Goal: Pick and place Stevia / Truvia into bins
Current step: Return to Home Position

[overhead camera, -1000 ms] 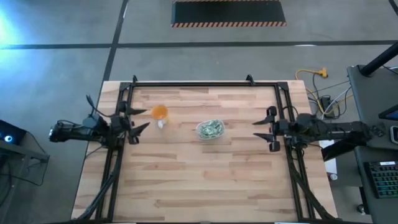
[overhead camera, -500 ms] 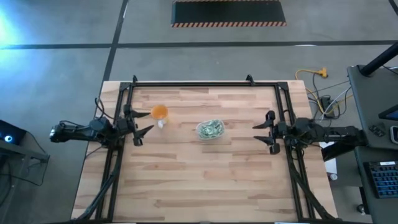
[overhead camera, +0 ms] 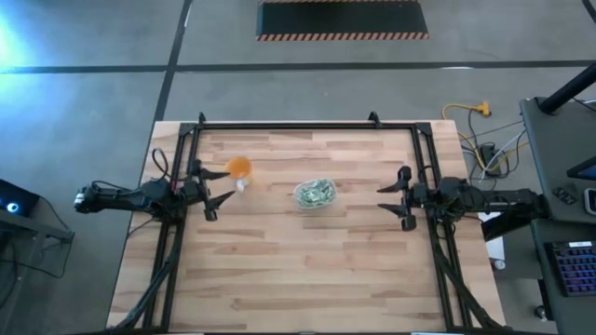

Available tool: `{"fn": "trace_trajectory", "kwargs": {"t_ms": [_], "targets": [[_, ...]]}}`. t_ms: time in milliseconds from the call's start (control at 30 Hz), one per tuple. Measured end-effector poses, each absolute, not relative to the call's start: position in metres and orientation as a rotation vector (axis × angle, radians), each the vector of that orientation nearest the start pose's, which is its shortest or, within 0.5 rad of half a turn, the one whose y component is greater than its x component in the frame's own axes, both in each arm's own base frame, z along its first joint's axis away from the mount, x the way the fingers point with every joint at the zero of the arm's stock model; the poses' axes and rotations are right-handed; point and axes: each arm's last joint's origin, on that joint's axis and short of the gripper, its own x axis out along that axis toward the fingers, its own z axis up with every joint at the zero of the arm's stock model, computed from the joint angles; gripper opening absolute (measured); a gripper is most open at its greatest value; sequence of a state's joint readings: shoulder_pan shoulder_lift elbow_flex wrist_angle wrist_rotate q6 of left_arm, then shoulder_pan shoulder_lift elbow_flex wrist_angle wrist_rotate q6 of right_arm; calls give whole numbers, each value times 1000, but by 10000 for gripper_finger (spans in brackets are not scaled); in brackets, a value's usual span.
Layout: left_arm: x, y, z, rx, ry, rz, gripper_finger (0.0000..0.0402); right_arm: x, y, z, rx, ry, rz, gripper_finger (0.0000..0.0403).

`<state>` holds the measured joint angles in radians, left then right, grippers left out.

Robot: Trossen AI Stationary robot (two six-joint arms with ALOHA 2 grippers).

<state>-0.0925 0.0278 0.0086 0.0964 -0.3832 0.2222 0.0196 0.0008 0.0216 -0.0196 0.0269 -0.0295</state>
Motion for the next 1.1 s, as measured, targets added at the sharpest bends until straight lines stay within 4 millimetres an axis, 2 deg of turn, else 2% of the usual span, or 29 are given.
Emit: {"fn": "trace_trajectory", "kwargs": {"t_ms": [100, 333, 1100], "targets": [[97, 2, 175, 195, -53, 318, 250, 96, 0, 169, -41, -2, -39, 187], [95, 8, 177, 175, -54, 514, 250, 97, -2, 170, -112, 4, -119, 187], [100, 7, 170, 202, 19, 508, 250, 96, -2, 170, -110, 4, -119, 187]]}}
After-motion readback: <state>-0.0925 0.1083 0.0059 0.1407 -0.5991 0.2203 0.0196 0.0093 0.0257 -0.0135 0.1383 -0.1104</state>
